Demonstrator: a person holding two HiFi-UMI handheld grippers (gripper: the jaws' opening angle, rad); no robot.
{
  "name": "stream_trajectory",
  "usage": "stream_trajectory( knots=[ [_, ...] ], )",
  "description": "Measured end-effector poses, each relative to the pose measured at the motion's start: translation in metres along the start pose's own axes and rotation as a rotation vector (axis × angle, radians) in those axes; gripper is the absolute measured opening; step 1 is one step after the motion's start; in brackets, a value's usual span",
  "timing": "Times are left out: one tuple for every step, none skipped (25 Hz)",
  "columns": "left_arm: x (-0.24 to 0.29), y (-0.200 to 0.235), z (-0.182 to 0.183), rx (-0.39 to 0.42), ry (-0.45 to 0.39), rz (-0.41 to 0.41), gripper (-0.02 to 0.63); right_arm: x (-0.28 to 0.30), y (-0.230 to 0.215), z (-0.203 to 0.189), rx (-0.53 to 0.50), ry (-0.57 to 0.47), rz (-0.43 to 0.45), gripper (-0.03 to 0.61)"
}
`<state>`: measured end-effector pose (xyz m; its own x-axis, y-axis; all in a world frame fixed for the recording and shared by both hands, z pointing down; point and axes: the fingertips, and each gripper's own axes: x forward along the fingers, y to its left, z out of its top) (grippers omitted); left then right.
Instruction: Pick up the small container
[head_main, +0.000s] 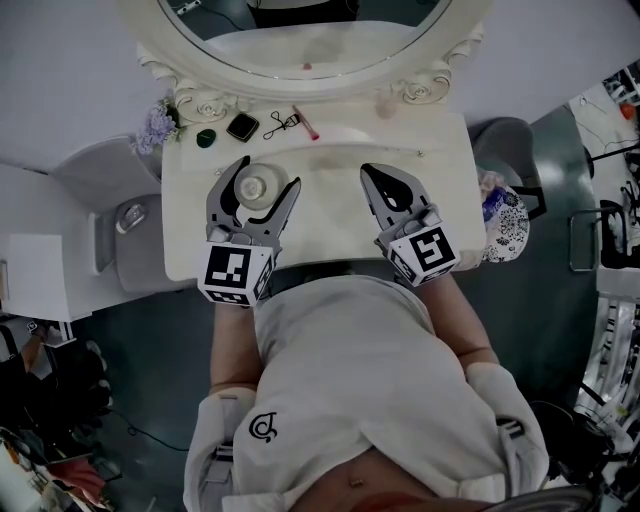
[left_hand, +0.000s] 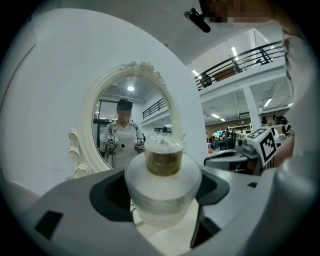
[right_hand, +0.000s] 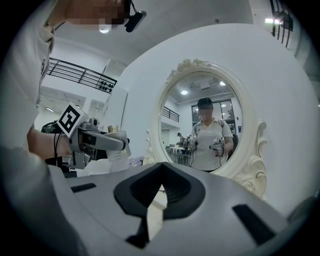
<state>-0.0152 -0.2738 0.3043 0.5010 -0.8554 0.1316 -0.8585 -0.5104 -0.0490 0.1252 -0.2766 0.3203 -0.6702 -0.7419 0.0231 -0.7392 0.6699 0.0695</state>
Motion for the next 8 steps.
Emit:
stream_trajectory(
  knots=[
    [0.0005,-0.0005,0.0,0.001,-0.001,0.001,0.35,-0.0002,0.0005,0.0,-0.002,-0.002,0.004,0.005],
    [0.0009,-0.0013,0.0002,0.001,-0.002,0.001,0.35,-0.0007,0.0012,0.0001,-0.005,-0.004,0.008,0.005],
    [0.001,-0.0025,0.0003,0.0,-0.003,0.001,0.35,-0.0017,0.0021,0.0005,-0.009,-0.005,0.013,0.005],
    [0.0009,-0.0039,0.0003,-0.001,-0.003,0.001,0.35,-0.0028,0.0032,0.0009,-0.014,-0.005,0.018,0.005],
    [0.0005,-0.0051,0.0005,-0.001,-0.003,0.001,0.35,-0.0037,0.0043,0.0014,-0.019,-0.004,0.023,0.005],
    [0.0,-0.0061,0.0008,-0.001,-0.003,0.001,0.35,-0.0043,0.0053,0.0018,-0.023,-0.002,0.026,0.005],
    [-0.0005,-0.0069,0.0012,0.0,-0.003,0.001,0.35,-0.0047,0.0062,0.0023,-0.026,-0.001,0.028,0.005],
    [-0.001,-0.0076,0.0017,0.0,-0.004,0.001,0.35,-0.0051,0.0069,0.0029,-0.028,0.0,0.029,0.005]
  ],
)
